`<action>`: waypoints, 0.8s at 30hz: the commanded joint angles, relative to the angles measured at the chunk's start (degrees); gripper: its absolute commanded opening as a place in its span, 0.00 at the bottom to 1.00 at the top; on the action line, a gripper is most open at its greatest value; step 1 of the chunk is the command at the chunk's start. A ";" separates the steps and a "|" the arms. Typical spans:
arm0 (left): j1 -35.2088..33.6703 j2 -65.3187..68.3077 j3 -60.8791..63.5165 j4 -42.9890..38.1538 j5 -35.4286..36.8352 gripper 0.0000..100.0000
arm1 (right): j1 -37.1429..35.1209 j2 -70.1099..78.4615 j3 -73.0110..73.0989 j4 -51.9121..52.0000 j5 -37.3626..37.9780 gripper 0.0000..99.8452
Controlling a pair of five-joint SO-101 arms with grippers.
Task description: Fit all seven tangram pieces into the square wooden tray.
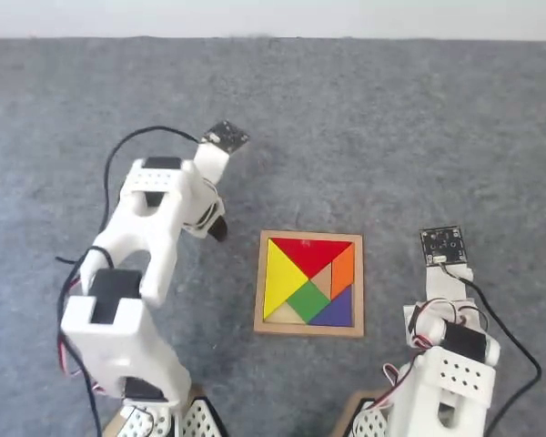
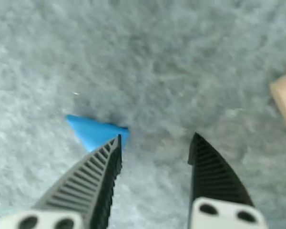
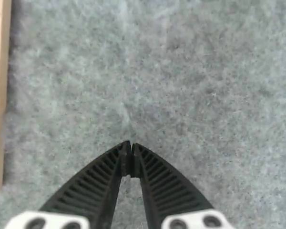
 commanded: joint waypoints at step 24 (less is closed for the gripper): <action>-5.27 -2.29 -6.64 -0.53 10.99 0.22 | -2.07 -0.66 -0.18 -1.10 -0.26 0.01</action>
